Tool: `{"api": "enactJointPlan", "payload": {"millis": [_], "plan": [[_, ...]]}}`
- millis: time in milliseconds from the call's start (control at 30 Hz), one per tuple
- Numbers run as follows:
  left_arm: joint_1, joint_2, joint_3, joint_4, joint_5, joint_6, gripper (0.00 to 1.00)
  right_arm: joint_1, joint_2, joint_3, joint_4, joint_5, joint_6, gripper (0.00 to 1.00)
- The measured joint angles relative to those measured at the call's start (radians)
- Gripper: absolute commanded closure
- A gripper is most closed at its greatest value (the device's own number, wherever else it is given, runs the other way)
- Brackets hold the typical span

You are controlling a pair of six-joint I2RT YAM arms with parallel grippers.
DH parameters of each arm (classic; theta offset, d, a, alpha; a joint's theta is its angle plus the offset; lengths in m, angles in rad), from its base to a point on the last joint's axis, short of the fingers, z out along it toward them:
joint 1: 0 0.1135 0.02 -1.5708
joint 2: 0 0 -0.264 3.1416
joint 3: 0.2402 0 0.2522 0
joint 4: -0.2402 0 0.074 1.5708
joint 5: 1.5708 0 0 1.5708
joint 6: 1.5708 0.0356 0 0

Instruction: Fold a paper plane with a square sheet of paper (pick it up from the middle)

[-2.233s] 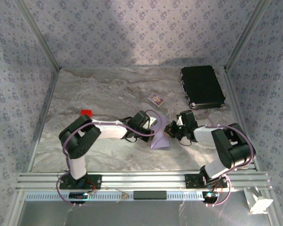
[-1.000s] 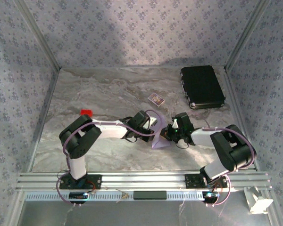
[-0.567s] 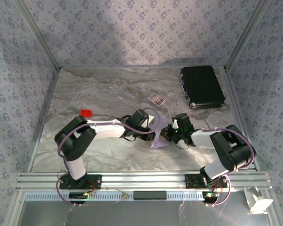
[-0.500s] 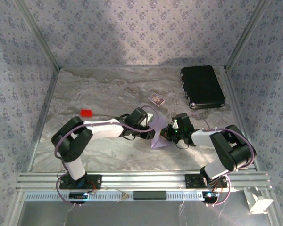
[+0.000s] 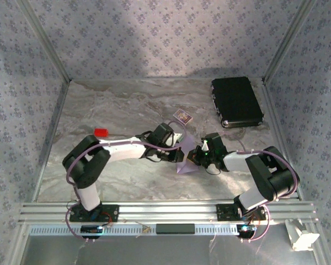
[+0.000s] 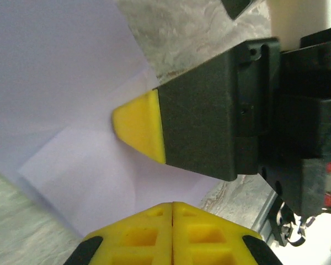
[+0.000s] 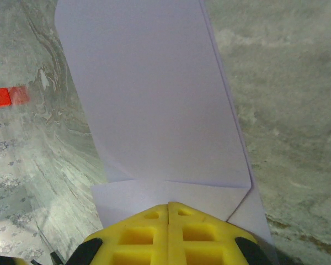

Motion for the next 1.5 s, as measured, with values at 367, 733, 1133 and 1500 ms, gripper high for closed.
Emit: {"api": "enactJointPlan", "payload": {"millis": [367, 733, 1133, 1500], "plan": [[-0.013, 0.086, 0.065, -0.004, 0.085, -0.018, 0.89, 0.0, 0.0, 0.0, 0.001, 0.0, 0.0, 0.99], [-0.021, 0.15, 0.093, -0.056, 0.086, -0.007, 0.89, -0.001, 0.0, -0.01, 0.022, 0.0, 0.0, 0.99], [-0.027, 0.156, 0.065, -0.068, 0.062, 0.001, 0.88, -0.001, 0.002, -0.011, 0.025, -0.001, 0.0, 0.99], [-0.036, 0.118, -0.006, 0.011, 0.058, -0.003, 0.86, -0.001, 0.005, -0.011, 0.031, -0.003, 0.0, 0.99]]}}
